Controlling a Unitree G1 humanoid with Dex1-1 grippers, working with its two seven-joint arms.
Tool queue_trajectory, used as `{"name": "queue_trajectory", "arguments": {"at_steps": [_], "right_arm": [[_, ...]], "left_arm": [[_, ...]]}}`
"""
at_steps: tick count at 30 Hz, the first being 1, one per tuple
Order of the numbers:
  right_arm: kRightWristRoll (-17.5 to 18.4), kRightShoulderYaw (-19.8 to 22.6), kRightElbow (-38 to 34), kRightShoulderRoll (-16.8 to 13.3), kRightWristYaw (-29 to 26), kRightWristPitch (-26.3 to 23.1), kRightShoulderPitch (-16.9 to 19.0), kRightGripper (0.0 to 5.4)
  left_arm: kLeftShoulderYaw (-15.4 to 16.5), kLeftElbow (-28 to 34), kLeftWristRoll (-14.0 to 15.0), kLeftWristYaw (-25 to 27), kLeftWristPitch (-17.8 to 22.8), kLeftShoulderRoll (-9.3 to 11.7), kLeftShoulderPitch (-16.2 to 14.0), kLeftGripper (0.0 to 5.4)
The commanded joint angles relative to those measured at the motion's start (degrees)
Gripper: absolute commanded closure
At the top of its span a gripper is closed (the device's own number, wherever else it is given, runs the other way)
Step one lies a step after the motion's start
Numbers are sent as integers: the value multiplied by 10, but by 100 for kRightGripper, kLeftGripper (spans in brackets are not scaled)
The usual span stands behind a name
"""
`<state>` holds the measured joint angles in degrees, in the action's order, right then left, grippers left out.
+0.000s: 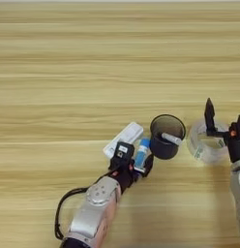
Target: Move the objects on the table
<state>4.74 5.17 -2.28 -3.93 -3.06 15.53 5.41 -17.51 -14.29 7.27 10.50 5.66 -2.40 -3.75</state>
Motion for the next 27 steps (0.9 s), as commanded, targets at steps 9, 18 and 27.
{"name": "queue_trajectory", "arguments": {"at_steps": [9, 18, 27], "right_arm": [[-1, -3, -5, 2, 0, -5, 2, 0], [-2, -3, -3, 2, 0, -5, 0, 0], [-2, -3, -5, 2, 0, -5, 1, 0]], "left_arm": [[13, 48, 10, 6, -5, -19, -9, 2], [26, 66, 17, 16, -4, -13, -7, 2], [90, 56, -6, 13, -25, 40, 27, 2]]}}
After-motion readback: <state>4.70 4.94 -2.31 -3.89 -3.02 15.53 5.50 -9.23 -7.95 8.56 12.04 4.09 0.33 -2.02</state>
